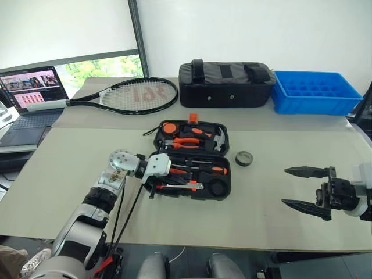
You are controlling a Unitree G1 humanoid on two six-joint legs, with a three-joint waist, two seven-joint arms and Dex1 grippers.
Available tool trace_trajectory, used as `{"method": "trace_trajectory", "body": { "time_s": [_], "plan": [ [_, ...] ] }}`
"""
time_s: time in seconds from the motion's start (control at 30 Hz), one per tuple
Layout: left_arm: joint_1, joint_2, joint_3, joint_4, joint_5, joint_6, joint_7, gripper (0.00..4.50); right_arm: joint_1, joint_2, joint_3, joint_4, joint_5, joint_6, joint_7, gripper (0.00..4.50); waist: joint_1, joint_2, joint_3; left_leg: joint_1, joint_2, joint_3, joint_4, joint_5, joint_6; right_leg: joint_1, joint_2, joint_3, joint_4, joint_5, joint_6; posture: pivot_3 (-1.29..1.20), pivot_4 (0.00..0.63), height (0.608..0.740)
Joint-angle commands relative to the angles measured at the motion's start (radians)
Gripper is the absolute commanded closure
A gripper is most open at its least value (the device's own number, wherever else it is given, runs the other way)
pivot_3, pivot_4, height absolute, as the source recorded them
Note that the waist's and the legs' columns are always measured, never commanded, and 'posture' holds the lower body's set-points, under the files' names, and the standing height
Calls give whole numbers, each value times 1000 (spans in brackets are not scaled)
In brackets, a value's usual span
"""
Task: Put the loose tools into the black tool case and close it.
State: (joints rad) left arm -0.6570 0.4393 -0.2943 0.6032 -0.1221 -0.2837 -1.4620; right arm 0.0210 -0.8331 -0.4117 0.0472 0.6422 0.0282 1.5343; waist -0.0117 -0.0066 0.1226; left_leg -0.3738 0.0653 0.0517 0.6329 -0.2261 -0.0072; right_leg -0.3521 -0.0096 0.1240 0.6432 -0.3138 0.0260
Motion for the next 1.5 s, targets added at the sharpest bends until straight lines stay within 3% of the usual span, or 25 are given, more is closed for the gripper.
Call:
{"method": "trace_trajectory", "body": {
  "time_s": [0.03, 0.23, 0.5, 0.6, 0.7, 1.03, 1.13, 1.2, 1.47, 1.5],
  "plan": [
    [22, -6, -42, 64, 59, 13, 2, 4492, -19, -28, -24, -21, 11, -6, 4, 0, 0, 1, 0, 0, 0, 0, 0, 0, 0, 0, 0, 0, 0, 0, 0, 0, 150, 707],
    [32, -16, -38, 83, 60, 25, 18, 4492, -44, -35, -3, -4, 2, -2, 2, 0, -2, 1, -1, 0, 0, 0, 0, 0, 0, 0, 0, 0, 0, 0, 0, 0, 150, 707],
    [19, -17, 26, -9, 39, 49, 128, 4492, -170, -12, 67, 25, -118, -30, -160, 0, -3, 2, -1, 0, 0, 0, 0, 0, 0, -1, 0, 0, 1, 0, 1, 0, 150, 707],
    [12, 17, 117, -204, -84, 251, 158, 4492, -289, -18, 193, 79, -281, -34, -255, 0, -6, 2, 0, -1, 0, 0, 0, 0, 0, -3, 0, 1, 2, 0, 1, 0, 150, 707],
    [32, 70, 173, -369, -174, 411, 153, 3795, -389, -18, 300, 154, -409, -63, -296, 0, -19, 1, 2, -5, 1, 0, 0, 1, 1, -9, 2, 1, 4, 1, 0, 0, 150, 707],
    [135, 288, 305, -760, -371, 764, 172, 222, -680, 35, 540, 425, -584, -146, -214, 0, -25, 3, 1, -10, 1, -1, -5, 1, 1, -14, 2, 1, 1, 4, -7, 0, 150, 707],
    [183, 367, 346, -842, -419, 833, 160, 105, -765, 71, 592, 521, -626, -172, -191, 0, -28, 2, 1, -9, 1, -1, -5, 1, 1, -14, 1, 0, 1, 3, -7, 0, 150, 707],
    [214, 410, 365, -883, -436, 854, 159, 37, -811, 91, 621, 588, -658, -191, -188, 248, -31, 2, 2, -9, 1, 0, -5, 1, 1, -14, 1, 1, 1, 3, -8, 0, 150, 707],
    [293, 440, 423, -996, -498, 898, 230, 0, -926, 142, 671, 810, -750, -302, -225, 2845, -29, 2, 2, -8, 2, 0, -5, 1, 1, -14, 1, 0, 3, 3, -9, 0, 150, 707],
    [304, 441, 426, -1002, -500, 898, 236, 0, -932, 147, 673, 823, -754, -309, -223, 3325, -30, 2, 2, -8, 2, 0, -5, 1, 1, -14, 1, 0, 3, 3, -9, 0, 150, 707]
  ]
}}
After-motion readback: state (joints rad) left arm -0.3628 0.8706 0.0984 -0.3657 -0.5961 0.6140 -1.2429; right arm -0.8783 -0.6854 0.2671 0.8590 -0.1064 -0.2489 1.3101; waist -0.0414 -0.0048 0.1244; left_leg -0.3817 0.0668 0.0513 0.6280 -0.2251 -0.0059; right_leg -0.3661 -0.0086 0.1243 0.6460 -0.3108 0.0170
